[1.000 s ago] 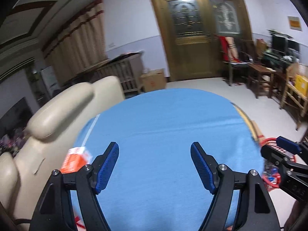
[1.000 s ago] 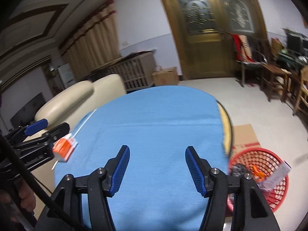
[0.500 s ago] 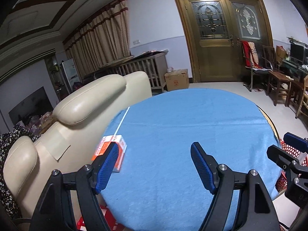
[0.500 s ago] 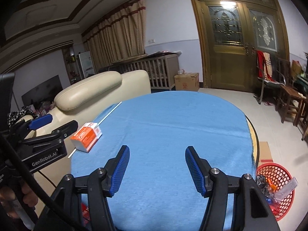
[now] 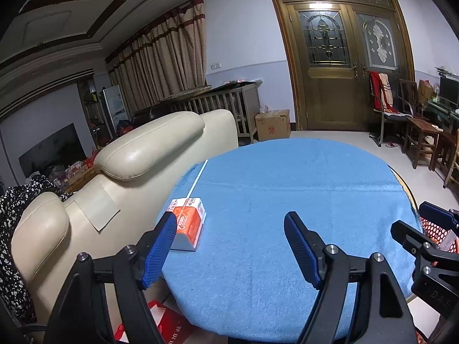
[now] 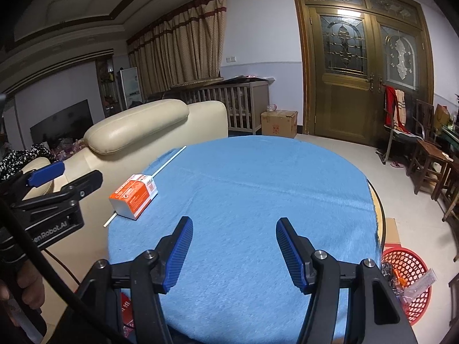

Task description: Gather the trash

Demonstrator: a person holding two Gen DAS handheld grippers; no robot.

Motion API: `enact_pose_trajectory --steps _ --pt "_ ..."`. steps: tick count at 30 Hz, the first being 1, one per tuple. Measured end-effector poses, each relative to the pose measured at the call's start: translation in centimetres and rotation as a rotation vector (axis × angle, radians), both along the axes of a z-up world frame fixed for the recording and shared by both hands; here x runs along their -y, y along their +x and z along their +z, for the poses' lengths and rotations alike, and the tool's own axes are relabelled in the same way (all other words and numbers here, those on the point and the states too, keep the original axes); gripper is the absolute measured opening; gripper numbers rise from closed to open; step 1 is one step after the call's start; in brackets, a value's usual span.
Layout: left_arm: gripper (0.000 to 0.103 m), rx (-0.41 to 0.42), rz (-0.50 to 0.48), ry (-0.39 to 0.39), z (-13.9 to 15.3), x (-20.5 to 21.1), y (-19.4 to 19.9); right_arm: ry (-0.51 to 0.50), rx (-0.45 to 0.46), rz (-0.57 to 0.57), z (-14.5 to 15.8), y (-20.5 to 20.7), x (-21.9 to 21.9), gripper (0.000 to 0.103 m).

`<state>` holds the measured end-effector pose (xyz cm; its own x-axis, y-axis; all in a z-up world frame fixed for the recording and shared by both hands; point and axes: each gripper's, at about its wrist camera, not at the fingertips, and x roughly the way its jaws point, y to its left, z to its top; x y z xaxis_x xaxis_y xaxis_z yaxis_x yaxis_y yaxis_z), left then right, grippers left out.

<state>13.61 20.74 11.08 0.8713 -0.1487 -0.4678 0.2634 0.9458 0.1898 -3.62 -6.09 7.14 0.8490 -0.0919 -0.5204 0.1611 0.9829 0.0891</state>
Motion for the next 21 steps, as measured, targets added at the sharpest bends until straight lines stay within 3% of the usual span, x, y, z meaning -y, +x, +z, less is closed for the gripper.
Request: enact_pose_trajectory --steps 21 --pt "0.078 0.010 0.007 -0.005 0.5 -0.6 -0.7 -0.001 -0.005 0.003 0.2 -0.6 -0.8 0.065"
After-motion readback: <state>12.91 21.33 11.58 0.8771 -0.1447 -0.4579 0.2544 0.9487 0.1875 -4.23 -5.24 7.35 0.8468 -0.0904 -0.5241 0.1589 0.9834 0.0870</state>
